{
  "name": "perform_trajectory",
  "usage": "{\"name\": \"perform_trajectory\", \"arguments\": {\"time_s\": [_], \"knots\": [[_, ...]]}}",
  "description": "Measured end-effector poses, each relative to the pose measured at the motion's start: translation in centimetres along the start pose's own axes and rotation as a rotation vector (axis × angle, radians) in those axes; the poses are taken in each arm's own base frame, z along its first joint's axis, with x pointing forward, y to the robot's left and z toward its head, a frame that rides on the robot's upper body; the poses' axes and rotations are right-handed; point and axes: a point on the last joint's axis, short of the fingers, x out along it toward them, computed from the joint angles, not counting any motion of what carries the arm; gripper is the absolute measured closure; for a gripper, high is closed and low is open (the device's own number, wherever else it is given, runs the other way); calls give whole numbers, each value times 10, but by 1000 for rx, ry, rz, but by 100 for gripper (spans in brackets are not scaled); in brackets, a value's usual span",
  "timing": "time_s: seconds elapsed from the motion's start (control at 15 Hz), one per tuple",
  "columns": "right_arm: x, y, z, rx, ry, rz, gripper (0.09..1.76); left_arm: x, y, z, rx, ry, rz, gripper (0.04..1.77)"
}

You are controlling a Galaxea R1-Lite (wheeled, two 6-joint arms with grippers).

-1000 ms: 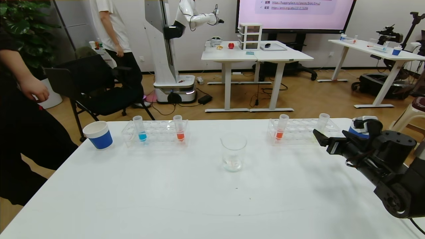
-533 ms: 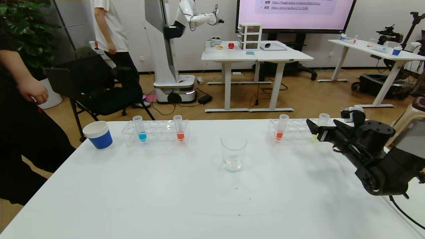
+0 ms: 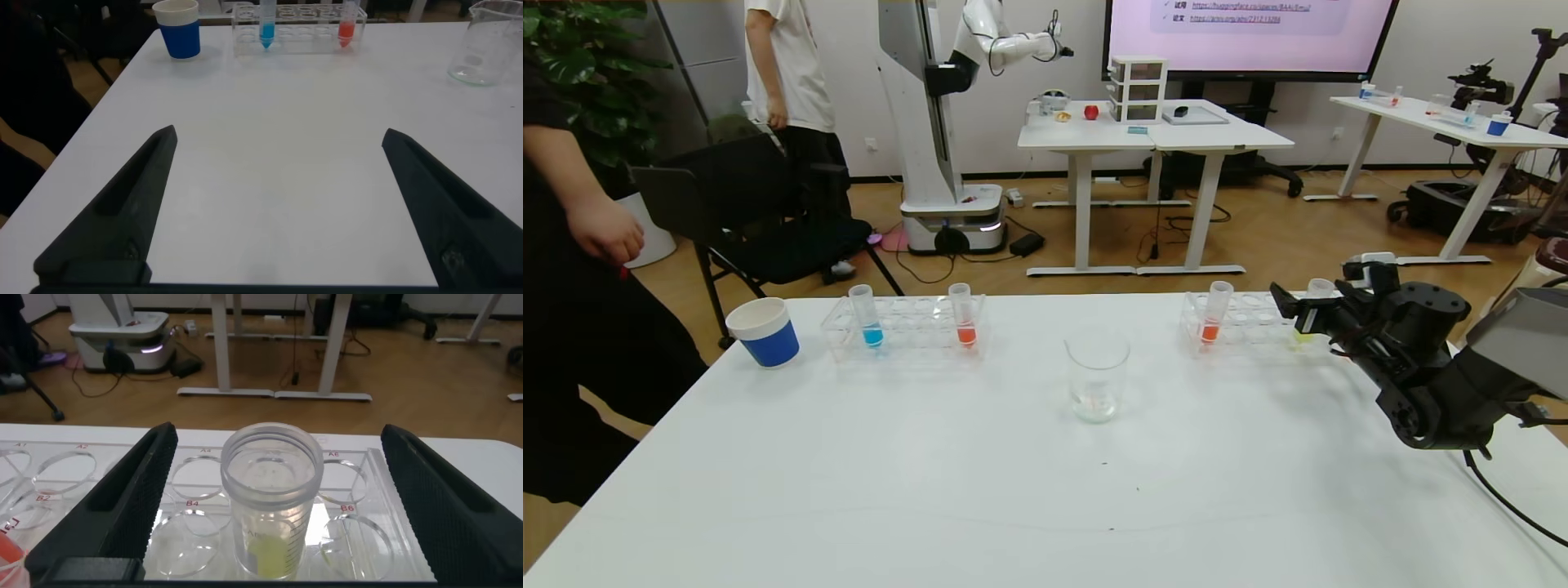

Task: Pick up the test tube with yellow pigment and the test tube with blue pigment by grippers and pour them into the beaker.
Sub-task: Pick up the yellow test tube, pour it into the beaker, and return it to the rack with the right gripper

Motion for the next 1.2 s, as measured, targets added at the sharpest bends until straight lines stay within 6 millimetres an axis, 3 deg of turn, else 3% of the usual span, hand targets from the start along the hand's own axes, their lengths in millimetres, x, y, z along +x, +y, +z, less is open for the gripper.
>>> {"name": "perform_trajectory", "arguments": {"time_s": [0.13,0.2,0.27,0.33,0.4,0.47,0.53,0.6,1.2], "knots": [[1,0,-1,-1,-4,0,15,0,0,0,0,0,0,6],[0,1,-1,-1,-5,2,35,0,0,0,0,0,0,6],[0,1,-1,-2,-5,2,67,0,0,0,0,0,0,6],[-1,2,0,-3,-7,4,112,0,0,0,0,0,0,6],[-1,2,2,-3,-14,3,142,0,0,0,0,0,0,6],[-2,2,5,-4,-17,3,143,0,0,0,0,0,0,6],[-3,2,8,-6,-25,3,120,0,0,0,0,0,0,6],[-3,2,12,-7,-33,2,133,0,0,0,0,0,0,6],[-5,1,47,-54,-67,3,132,0,0,0,0,0,0,6]]}}
